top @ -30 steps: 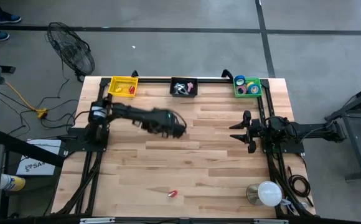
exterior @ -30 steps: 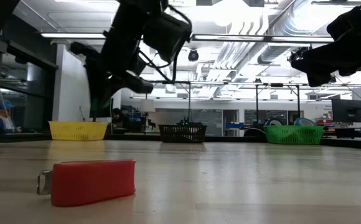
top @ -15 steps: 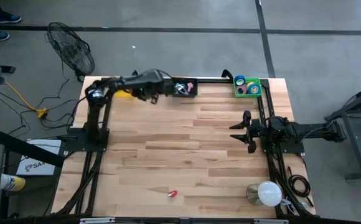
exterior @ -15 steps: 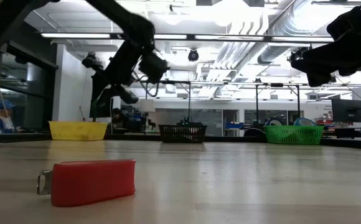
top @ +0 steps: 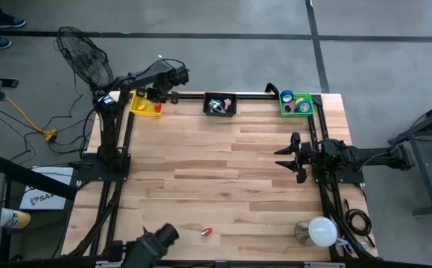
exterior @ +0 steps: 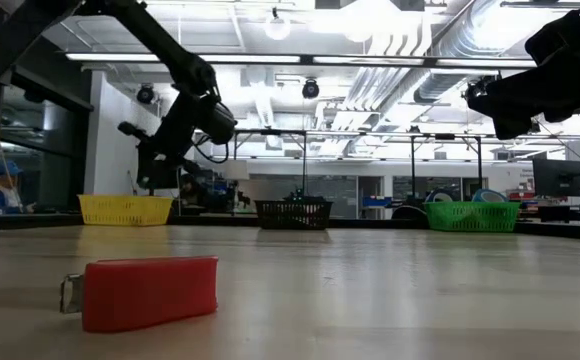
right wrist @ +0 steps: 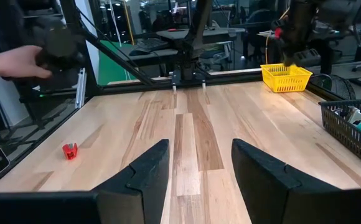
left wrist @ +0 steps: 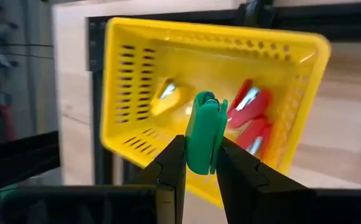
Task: Pick and place Stapler, Stapler remover, tape
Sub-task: Put the green stapler into the yellow bin, then put the red stapler into the yellow bin
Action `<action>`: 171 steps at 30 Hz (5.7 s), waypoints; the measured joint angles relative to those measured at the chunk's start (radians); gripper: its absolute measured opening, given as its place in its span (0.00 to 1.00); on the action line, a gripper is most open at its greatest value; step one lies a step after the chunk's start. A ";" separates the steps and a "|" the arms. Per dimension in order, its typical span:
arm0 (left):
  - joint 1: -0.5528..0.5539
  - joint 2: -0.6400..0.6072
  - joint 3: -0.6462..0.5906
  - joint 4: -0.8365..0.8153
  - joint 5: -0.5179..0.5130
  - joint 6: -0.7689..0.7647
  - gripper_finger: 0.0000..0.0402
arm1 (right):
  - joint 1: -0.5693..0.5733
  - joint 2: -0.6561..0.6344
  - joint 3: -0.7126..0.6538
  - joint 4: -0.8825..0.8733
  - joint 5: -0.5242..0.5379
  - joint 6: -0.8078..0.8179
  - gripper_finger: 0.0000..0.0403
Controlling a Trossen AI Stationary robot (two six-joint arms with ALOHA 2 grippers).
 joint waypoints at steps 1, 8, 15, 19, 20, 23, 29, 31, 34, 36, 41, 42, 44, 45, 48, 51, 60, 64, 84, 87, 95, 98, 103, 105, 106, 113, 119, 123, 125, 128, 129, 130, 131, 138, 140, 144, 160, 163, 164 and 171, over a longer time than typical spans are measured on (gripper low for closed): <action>0.011 0.000 0.000 0.017 0.014 0.013 0.16 | 0.000 0.000 0.000 0.000 0.000 0.000 0.41; 0.069 0.001 -0.005 0.043 0.085 0.037 0.16 | 0.000 0.000 0.000 0.000 0.000 0.000 0.41; 0.088 0.002 -0.088 0.108 0.138 0.046 0.16 | 0.000 0.000 0.000 0.000 0.000 0.000 0.41; 0.088 0.002 -0.091 0.113 0.123 0.045 0.16 | 0.000 0.000 0.000 0.000 0.000 0.000 0.41; 0.088 0.002 -0.091 0.114 0.121 0.045 0.16 | 0.000 0.000 0.000 0.000 0.000 0.000 0.41; 0.088 0.002 -0.091 0.114 0.120 0.045 0.16 | 0.000 0.000 0.000 0.000 0.000 0.000 0.41; 0.088 0.002 -0.091 0.114 0.114 0.046 0.24 | 0.000 0.000 0.000 0.000 0.000 0.000 0.41; 0.088 0.002 -0.091 0.114 0.114 0.046 0.28 | 0.000 0.000 0.000 0.000 0.000 0.000 0.41; 0.088 0.002 -0.091 0.114 0.114 0.047 0.34 | 0.000 0.000 0.000 0.000 0.000 0.000 0.41; 0.088 0.002 -0.091 0.114 0.113 0.051 0.37 | 0.000 0.000 0.000 0.000 0.000 0.000 0.41; 0.087 0.002 -0.091 0.111 0.111 0.054 0.41 | 0.000 0.000 0.000 0.000 0.000 0.000 0.41; 0.085 0.002 -0.091 0.111 0.111 0.054 0.42 | 0.000 0.000 0.000 0.000 0.000 0.000 0.41; 0.079 0.002 -0.091 0.110 0.106 0.062 0.43 | 0.000 0.000 0.000 0.000 0.000 0.000 0.41; 0.079 -0.001 -0.090 0.109 0.104 0.068 0.43 | 0.000 0.000 0.000 0.000 0.000 0.000 0.41; 0.061 -0.009 -0.073 0.099 0.083 0.072 0.43 | 0.000 0.000 0.000 0.000 0.000 0.000 0.41; 0.046 -0.028 -0.052 0.082 0.070 0.076 0.43 | 0.000 0.000 0.000 0.000 0.000 0.000 0.41; -0.024 -0.105 -0.040 0.038 0.135 0.117 0.43 | 0.000 0.000 0.000 0.000 0.000 0.000 0.41; -0.094 -0.135 -0.040 0.009 0.176 0.134 0.43 | 0.000 0.000 0.000 0.000 0.000 0.000 0.41; -0.691 -0.156 -0.040 -0.021 0.307 -0.162 0.43 | 0.000 0.000 0.000 0.000 0.000 0.000 0.41; -0.792 -0.156 -0.040 0.013 0.307 -0.254 0.43 | 0.000 0.000 0.000 0.000 0.000 0.000 0.41; -1.006 -0.155 -0.040 0.121 0.321 -0.424 0.43 | 0.000 0.000 0.000 0.000 0.000 0.000 0.41; -1.061 -0.155 -0.040 0.170 0.323 -0.452 0.43 | 0.000 0.000 0.000 0.000 0.000 0.000 0.41; -1.128 -0.154 -0.040 0.254 0.347 -0.453 0.43 | 0.000 0.000 0.000 0.000 0.000 0.000 0.41; -1.149 -0.154 -0.040 0.287 0.347 -0.453 0.43 | 0.000 0.000 0.000 0.000 0.000 0.000 0.41; -1.159 -0.154 -0.040 0.298 0.347 -0.453 0.43 | 0.000 0.000 0.000 0.000 0.000 0.000 0.41; -1.218 -0.129 -0.041 0.337 0.347 -0.461 0.43 | 0.000 0.000 0.000 0.000 0.000 0.000 0.41; -1.250 -0.075 -0.040 0.404 0.372 -0.452 0.43 | 0.000 0.003 0.000 0.000 0.000 0.000 0.41; -1.256 -0.047 -0.042 0.450 0.408 -0.415 0.43 | 0.000 0.013 0.000 0.000 0.000 0.000 0.41; -1.262 -0.037 -0.044 0.456 0.422 -0.385 0.43 | 0.000 0.022 0.000 0.000 0.001 0.000 0.41; -1.263 -0.014 -0.039 0.524 0.442 -0.357 0.43 | 0.000 0.025 0.000 0.000 0.000 0.000 0.41; -1.264 -0.010 -0.042 0.518 0.449 -0.344 0.43 | 0.000 0.028 0.000 0.001 0.001 0.000 0.41; -1.268 -0.006 -0.045 0.504 0.454 -0.339 0.43 | 0.000 0.030 0.000 0.000 0.000 0.000 0.41; -1.269 0.003 -0.045 0.531 0.455 -0.332 0.43 | 0.000 0.031 0.000 0.000 0.000 0.000 0.41; -1.297 0.032 -0.040 0.617 0.453 -0.320 0.43 | 0.000 0.044 0.000 0.000 0.000 0.000 0.41; -1.310 0.036 -0.043 0.638 0.438 -0.320 0.43 | 0.000 0.045 0.000 0.000 0.000 0.000 0.41; -1.329 0.047 -0.043 0.682 0.428 -0.307 0.46 | 0.000 0.047 0.000 0.000 0.000 0.000 0.41; -1.354 0.067 -0.042 0.783 0.536 -0.288 0.71 | 0.000 0.046 0.000 0.000 0.000 0.000 0.41; -1.361 0.067 -0.042 0.794 0.535 -0.271 0.69 | 0.000 0.046 0.000 0.000 0.000 0.000 0.41; -1.361 0.067 -0.042 0.790 0.530 -0.269 0.69 | 0.000 0.046 0.000 0.000 0.000 0.000 0.41; -1.373 0.077 -0.042 0.785 0.506 -0.268 0.68 | 0.000 0.046 0.000 0.000 0.000 0.000 0.41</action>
